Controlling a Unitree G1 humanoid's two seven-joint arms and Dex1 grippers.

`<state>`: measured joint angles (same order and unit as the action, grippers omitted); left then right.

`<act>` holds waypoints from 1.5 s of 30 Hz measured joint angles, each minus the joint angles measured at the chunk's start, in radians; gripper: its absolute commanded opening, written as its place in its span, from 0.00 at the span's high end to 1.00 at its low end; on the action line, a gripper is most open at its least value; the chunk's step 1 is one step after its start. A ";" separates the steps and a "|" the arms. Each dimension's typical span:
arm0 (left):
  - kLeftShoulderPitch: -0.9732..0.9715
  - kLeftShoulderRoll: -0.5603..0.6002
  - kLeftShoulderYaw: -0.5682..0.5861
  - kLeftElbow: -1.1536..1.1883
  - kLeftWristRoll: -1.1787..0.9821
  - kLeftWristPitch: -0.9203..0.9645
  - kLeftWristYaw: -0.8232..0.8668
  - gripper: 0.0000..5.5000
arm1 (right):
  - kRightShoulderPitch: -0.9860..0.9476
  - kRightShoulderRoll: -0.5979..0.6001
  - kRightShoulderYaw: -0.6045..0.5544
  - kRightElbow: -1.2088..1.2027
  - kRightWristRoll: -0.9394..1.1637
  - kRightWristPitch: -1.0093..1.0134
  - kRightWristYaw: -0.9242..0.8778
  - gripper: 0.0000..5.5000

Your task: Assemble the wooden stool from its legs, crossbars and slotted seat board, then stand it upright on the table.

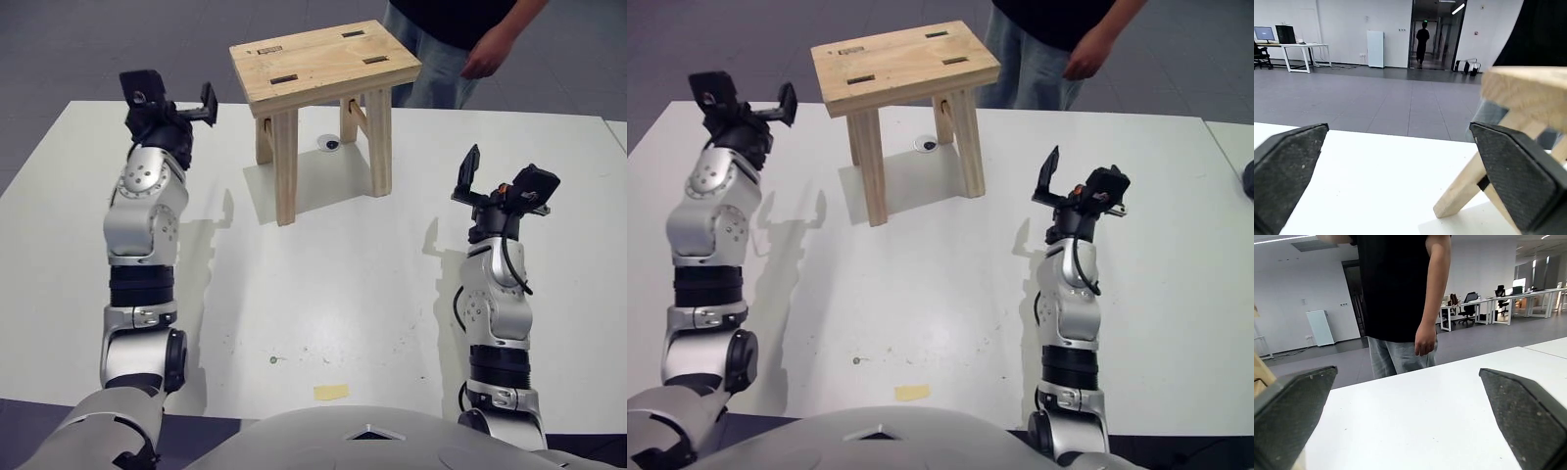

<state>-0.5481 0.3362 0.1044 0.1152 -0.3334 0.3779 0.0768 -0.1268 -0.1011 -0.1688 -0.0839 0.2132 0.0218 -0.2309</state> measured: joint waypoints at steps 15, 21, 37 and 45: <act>-0.032 -0.073 -0.009 0.052 0.138 -0.091 -0.031 0.02 | -0.065 -0.028 -0.059 0.062 -0.048 0.004 0.071 0.02; 0.005 -0.133 -0.007 0.022 0.155 -0.096 -0.007 0.02 | -0.112 -0.085 -0.107 0.107 -0.010 0.034 0.131 0.02; 0.280 -0.230 -0.025 -0.183 0.263 -0.116 0.059 0.02 | -0.233 -0.229 -0.179 0.237 0.061 0.170 0.269 0.02; 0.200 -0.220 -0.029 -0.183 0.293 -0.125 0.046 0.02 | -0.234 -0.200 -0.148 0.239 0.051 0.169 0.288 0.02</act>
<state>-0.3485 0.1163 0.0755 -0.0679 -0.0403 0.2532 0.1230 -0.3607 -0.3012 -0.3167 0.1551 0.2639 0.1905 0.0575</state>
